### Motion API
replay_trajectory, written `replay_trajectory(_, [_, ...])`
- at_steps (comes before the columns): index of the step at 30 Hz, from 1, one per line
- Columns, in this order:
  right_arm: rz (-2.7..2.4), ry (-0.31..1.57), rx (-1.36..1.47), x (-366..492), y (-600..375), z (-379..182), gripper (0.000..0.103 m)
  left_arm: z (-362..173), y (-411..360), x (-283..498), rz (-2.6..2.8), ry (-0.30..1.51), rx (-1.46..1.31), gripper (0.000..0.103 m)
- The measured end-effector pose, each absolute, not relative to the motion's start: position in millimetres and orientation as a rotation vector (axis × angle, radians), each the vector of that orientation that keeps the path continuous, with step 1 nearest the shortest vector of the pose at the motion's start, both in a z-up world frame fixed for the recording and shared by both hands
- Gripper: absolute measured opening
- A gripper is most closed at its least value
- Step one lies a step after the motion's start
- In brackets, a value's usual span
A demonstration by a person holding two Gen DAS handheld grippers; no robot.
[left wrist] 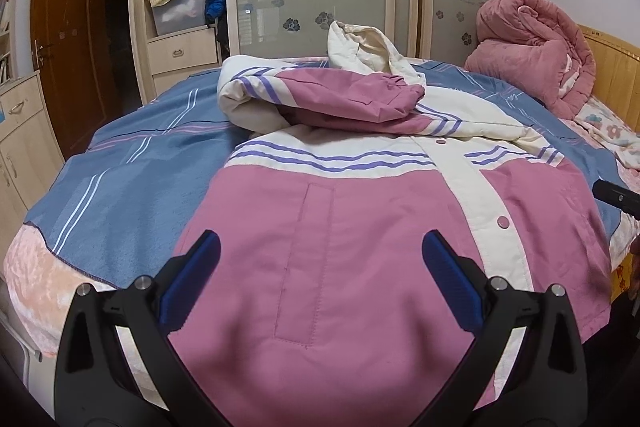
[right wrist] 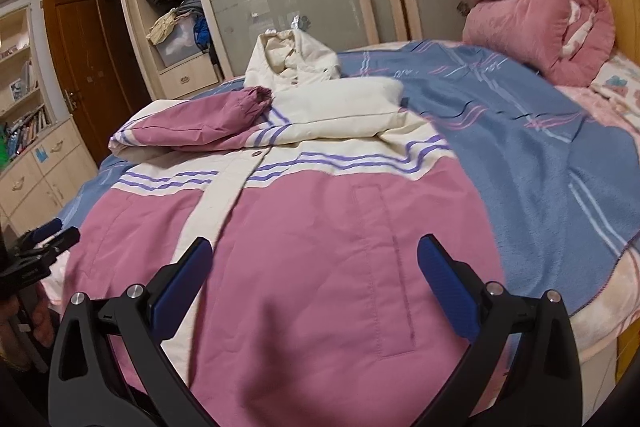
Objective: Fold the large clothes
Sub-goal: 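Grasp the folded sleeve cuff with the right tool and lift it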
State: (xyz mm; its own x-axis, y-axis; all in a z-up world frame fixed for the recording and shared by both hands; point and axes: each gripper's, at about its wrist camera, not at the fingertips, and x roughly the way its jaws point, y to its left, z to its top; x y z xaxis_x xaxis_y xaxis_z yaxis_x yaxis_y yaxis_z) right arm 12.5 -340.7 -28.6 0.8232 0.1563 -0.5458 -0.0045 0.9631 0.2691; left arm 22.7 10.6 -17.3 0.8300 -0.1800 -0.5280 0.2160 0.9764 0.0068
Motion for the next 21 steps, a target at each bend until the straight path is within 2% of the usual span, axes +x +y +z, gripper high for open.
replay_trajectory(4, [0.169,0.629,0.354,29,-334,-12,0.102,-15,14,23,-0.219,0.552,0.049,0.101])
replay_trajectory(6, [0.208,0.655,0.395,45,-329,0,0.097,-15,16,24,-0.223,0.556,0.041,0.101])
replay_trajectory(13, [0.343,0.746,0.527,133,-306,33,0.069,-14,17,24,-0.235,0.551,0.041,0.101])
replay_trajectory(20, [0.359,0.858,0.651,238,-285,14,0.041,-12,20,21,-0.246,0.547,0.03,0.101])
replay_trajectory(21, [0.344,0.874,0.668,254,-283,8,0.04,-11,21,21,-0.245,0.545,0.029,0.101])
